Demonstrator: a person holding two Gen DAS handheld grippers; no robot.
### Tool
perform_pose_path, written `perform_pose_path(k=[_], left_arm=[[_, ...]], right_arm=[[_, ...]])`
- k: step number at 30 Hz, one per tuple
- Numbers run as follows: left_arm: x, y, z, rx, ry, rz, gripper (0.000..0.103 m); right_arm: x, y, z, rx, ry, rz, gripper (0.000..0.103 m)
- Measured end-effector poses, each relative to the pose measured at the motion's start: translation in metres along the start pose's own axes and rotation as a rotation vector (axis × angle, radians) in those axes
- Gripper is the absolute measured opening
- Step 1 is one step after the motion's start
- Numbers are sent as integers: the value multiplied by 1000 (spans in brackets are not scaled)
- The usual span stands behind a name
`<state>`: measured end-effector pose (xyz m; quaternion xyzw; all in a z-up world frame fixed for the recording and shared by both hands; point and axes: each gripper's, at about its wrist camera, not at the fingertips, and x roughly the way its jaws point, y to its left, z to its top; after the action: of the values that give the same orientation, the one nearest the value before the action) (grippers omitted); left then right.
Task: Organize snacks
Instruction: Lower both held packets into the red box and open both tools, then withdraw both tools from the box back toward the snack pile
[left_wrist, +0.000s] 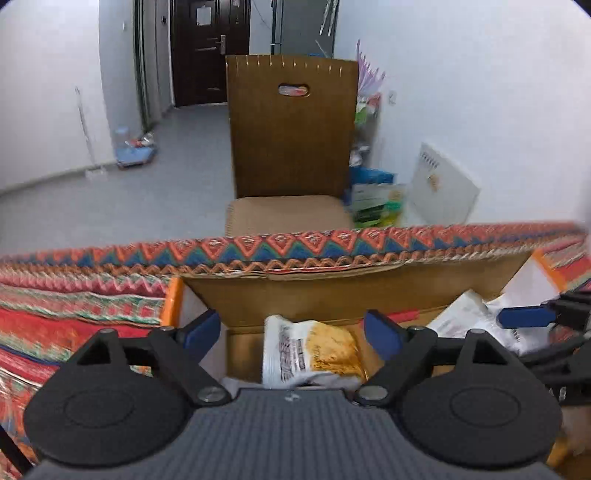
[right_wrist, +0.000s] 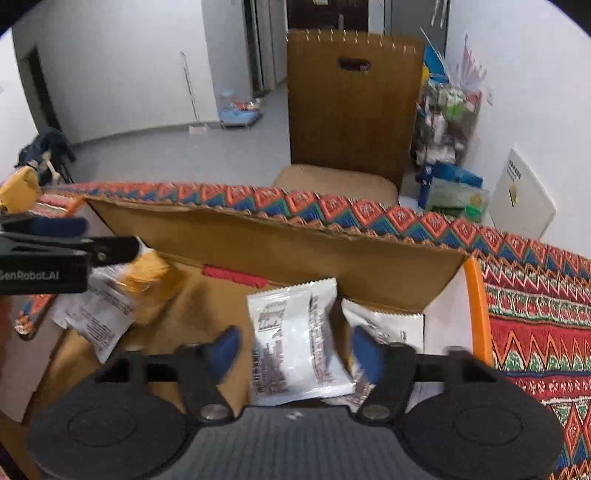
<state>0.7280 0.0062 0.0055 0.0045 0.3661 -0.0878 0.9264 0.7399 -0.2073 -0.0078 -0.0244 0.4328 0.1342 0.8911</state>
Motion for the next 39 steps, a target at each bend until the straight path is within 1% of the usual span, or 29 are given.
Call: perform_pose_path(k=[1,3,4,7,8,10,11,14,17,19,22,25,26,27,30,31,33,35,38,39], left_arm=[[0,3,0,-19,-5,13,87],[-3,7,-3,-33,-18,11,87],[-6,6,-3,-31,-29,22,87],[-24,6,-4,-32,-86,45,88],[-32,5,-5,-35,-91,37,92],[-59,5,-5,-39,-88,11,95],[-73,2,-4,-38,-85,1,96],[-116,-3,2,-39,-91,-21,98],[-165,-11,6,-41,-121,-21,102],[-203,-14,3,-47,-137,-21,103],[-255,-25,-9,-18,-169,-25,103],[-307,-38,-32,32,-219,-41,103],[-325,-42,-43,43,-242,-47,103],[-343,-46,-57,57,-267,-48,103],[-388,-54,-96,79,-323,-40,103],[-400,-54,-110,79,-331,-48,103],[-421,-54,-138,69,-314,-40,103],[-442,-54,-166,51,-308,-52,103],[-467,-49,-208,34,-319,-82,103],[-476,-48,-222,32,-335,-89,103]], right_arm=[[-2,1,0,-7,-11,15,83],[-1,-1,-4,-12,-9,15,83],[-2,1,-4,-14,-4,15,83],[-5,6,-4,-29,-31,10,83],[-11,4,-9,-27,-50,0,84],[-29,5,-14,-5,-79,-29,84],[-38,3,-15,8,-97,-20,84],[-80,0,-19,45,-151,29,87],[-130,-3,-27,71,-205,35,92],[-164,-4,-38,82,-234,42,93],[-219,-4,-57,73,-275,59,93],[-273,-2,-81,48,-329,55,95],[-290,-2,-90,41,-348,56,101],[-306,-1,-100,31,-369,57,103],[-353,2,-137,3,-427,57,103],[-367,2,-150,-3,-442,61,103],[-393,4,-179,-7,-471,77,103],[-416,6,-208,3,-493,91,103],[-446,15,-253,1,-531,105,103],[-455,19,-269,-5,-546,100,103]])
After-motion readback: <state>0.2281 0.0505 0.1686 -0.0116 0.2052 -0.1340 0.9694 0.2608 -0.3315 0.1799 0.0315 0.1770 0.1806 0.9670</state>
